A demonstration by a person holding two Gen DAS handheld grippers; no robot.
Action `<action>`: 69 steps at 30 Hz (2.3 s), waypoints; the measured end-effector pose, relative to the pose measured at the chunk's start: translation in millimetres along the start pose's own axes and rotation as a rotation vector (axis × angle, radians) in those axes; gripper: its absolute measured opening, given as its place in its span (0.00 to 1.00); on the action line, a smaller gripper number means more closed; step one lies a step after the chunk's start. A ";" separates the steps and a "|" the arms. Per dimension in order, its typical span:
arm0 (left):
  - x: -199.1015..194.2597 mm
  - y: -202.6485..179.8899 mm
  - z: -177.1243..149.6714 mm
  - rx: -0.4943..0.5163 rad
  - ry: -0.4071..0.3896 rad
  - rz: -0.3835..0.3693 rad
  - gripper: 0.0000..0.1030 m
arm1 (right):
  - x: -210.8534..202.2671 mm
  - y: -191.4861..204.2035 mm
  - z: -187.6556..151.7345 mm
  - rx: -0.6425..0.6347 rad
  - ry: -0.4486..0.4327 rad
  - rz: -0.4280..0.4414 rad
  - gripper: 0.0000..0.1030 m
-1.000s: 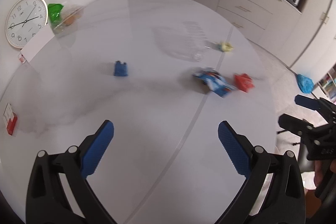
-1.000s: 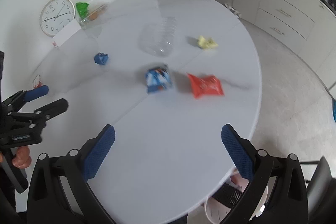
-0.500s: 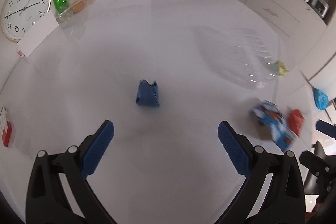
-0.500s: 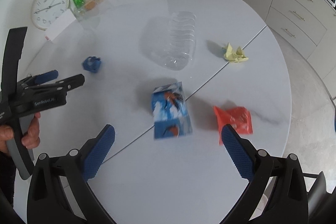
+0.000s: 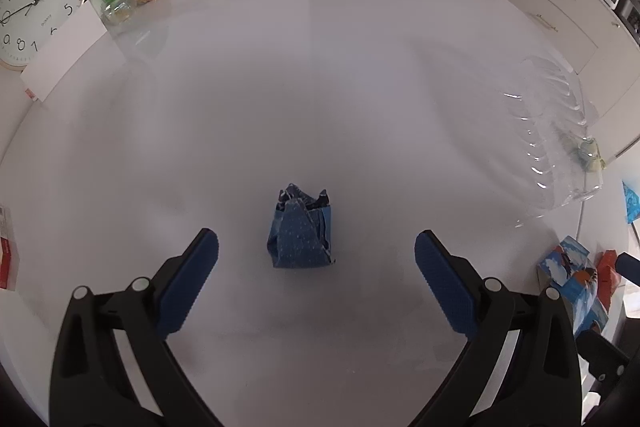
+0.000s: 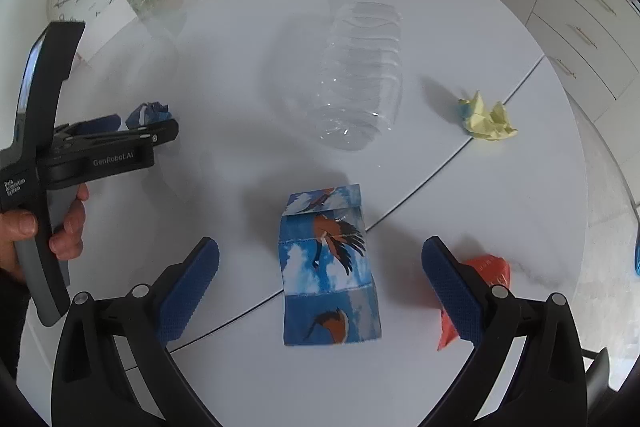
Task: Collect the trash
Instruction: 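Grasp the blue crumpled paper with the left gripper while the right grasps the blue bird-printed box, then carry the paper and box to the wastebasket and open both grippers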
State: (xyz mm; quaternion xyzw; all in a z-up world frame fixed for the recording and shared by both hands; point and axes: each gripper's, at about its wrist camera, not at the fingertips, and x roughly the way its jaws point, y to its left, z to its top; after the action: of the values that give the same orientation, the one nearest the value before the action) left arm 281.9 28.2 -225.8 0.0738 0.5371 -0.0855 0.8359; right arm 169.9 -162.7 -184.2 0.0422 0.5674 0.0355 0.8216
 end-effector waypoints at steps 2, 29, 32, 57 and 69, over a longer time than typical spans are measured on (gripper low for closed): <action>2.7 -1.2 1.0 0.001 0.000 0.005 0.91 | 3.4 2.2 0.0 -0.012 0.002 0.001 0.98; -97.3 -16.5 -40.8 -0.011 -0.073 -0.071 0.33 | -52.6 15.9 -36.9 -0.048 -0.026 0.089 0.47; -119.1 -34.1 -57.4 0.029 -0.083 -0.079 0.33 | -71.6 9.2 -55.8 -0.032 -0.047 0.089 0.47; -202.9 -219.1 -188.2 0.425 -0.048 -0.328 0.33 | -148.0 -150.6 -282.8 0.381 0.011 -0.132 0.47; -212.2 -270.9 -210.8 0.572 -0.015 -0.377 0.33 | -145.1 -179.4 -324.0 0.507 0.050 -0.215 0.86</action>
State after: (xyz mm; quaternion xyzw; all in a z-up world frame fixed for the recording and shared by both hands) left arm -51.6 -176.8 -128.0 0.2040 0.4893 -0.3862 0.7549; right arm -182.6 -347.0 -183.2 0.1851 0.5797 -0.1938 0.7695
